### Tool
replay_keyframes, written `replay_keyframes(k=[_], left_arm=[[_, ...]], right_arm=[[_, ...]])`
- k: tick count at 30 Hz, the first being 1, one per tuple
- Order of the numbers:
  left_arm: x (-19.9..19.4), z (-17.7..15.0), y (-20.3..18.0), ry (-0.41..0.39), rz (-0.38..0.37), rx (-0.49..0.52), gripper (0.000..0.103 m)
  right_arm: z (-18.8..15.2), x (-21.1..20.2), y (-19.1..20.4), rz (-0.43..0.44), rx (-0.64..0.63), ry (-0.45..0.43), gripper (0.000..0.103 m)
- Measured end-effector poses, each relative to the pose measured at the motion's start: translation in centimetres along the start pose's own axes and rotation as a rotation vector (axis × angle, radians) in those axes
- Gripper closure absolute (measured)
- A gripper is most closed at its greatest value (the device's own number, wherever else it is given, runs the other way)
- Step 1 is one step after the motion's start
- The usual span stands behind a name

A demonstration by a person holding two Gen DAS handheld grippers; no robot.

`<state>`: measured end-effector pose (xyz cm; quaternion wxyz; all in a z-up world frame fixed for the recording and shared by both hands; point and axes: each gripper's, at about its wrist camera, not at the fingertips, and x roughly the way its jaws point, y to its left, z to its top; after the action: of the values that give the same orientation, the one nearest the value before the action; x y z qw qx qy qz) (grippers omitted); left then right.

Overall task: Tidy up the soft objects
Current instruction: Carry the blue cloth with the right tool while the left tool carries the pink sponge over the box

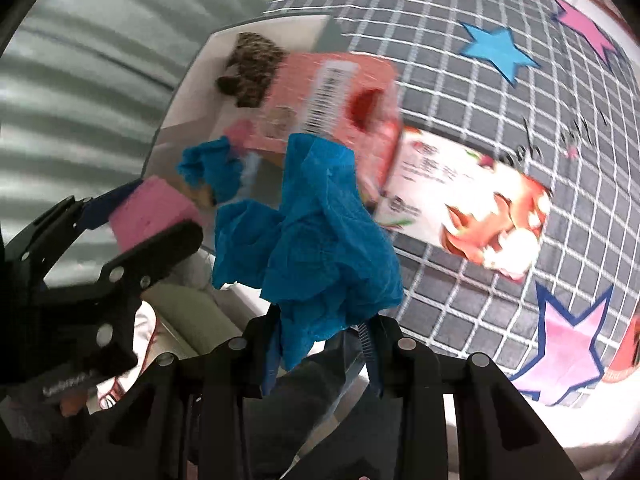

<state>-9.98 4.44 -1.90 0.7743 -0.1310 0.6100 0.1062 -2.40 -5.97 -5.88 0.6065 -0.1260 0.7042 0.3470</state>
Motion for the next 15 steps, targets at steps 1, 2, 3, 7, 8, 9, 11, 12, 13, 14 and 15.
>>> replay_keyframes(k=[1,2,3,7,8,9,11,12,13,14,15], left_arm=[[-0.1,-0.1,0.6,-0.003,0.005,-0.013,0.03],[-0.3,-0.1,1.4,-0.006,0.014,-0.034,0.03],[-0.4,-0.2,1.9,-0.008,0.022,-0.049,0.03],[-0.4,-0.5,4.4,-0.006,0.054,-0.115,0.03],[-0.5,-0.6,4.9,-0.006,0.06,-0.127,0.03],[-0.5,-0.7,5.3,-0.006,0.066,-0.137,0.03],[-0.6,-0.8,6.0,-0.008,0.081,-0.156,0.03],[-0.6,-0.8,6.5,-0.009,0.088,-0.169,0.03],[-0.6,-0.9,6.8,-0.009,0.091,-0.178,0.03],[-0.6,-0.8,7.2,-0.008,0.093,-0.188,0.03],[-0.6,-0.8,7.5,-0.008,0.096,-0.196,0.03]], right_arm=[[0.3,0.1,0.6,-0.001,-0.013,0.0,0.067],[0.6,0.0,1.2,-0.002,-0.027,0.0,0.067],[0.9,0.1,1.8,-0.003,-0.044,0.0,0.067],[2.3,0.0,3.9,-0.004,-0.103,0.005,0.067],[2.6,0.0,4.4,-0.003,-0.115,0.006,0.067],[2.9,0.1,4.8,-0.003,-0.128,0.007,0.067],[3.4,0.1,5.8,-0.001,-0.152,0.009,0.067],[3.8,0.2,6.3,0.001,-0.162,0.01,0.067],[4.1,0.2,6.7,0.003,-0.171,0.01,0.067],[4.2,0.2,7.0,0.004,-0.179,0.01,0.067],[4.6,0.2,7.4,0.005,-0.188,0.01,0.067]])
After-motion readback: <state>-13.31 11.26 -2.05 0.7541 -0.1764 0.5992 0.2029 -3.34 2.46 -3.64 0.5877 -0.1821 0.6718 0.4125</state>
